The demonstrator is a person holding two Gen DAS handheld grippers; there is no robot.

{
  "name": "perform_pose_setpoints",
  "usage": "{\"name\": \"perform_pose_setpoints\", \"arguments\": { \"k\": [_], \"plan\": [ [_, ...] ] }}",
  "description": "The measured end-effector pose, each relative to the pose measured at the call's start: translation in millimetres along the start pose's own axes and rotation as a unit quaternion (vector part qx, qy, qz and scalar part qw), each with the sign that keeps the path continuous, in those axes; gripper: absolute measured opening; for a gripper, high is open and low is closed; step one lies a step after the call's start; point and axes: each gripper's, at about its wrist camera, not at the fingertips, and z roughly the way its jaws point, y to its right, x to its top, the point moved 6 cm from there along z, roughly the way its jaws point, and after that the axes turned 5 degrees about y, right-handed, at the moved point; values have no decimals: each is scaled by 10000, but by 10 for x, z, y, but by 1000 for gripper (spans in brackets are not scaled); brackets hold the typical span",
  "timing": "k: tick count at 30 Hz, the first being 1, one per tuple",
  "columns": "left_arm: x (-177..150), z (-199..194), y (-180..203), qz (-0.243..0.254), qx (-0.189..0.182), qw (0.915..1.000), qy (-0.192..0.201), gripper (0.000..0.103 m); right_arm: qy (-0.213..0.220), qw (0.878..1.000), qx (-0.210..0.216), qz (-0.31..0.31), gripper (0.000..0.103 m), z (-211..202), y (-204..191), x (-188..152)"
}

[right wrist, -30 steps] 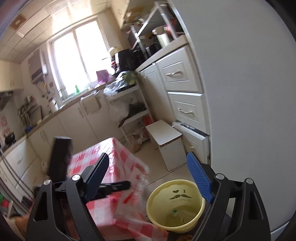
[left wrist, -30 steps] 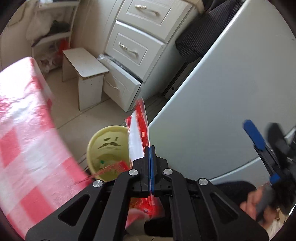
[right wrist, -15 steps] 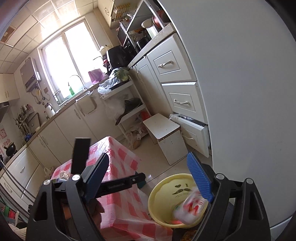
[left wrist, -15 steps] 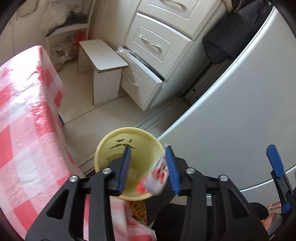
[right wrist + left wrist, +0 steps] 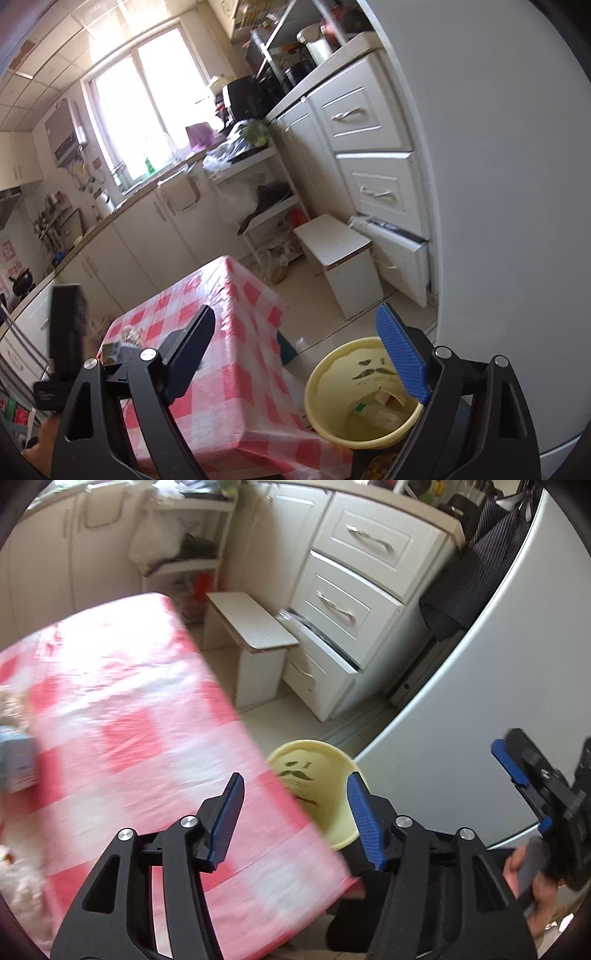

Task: Collect trash
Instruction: 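Move both tools back over the table toward the tissues and orange peels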

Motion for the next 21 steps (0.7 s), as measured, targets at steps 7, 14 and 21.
{"name": "perform_pose_setpoints", "arguments": {
  "k": [7,14,21],
  "plan": [
    [-139,-937,-839,-16,863,9955,386,66,-425,9942,647,-748,85,202,-740,-223],
    [-289,-1805,-2143,-1107,2038,9709,602,69,-1124,9605,1674,-1919,85,402,-1869,-791],
    [-681,-2272,-3025,-2294,2720,9317,726,69,-1769,9186,2399,-2596,85,587,-2722,-1388]
  ]
}}
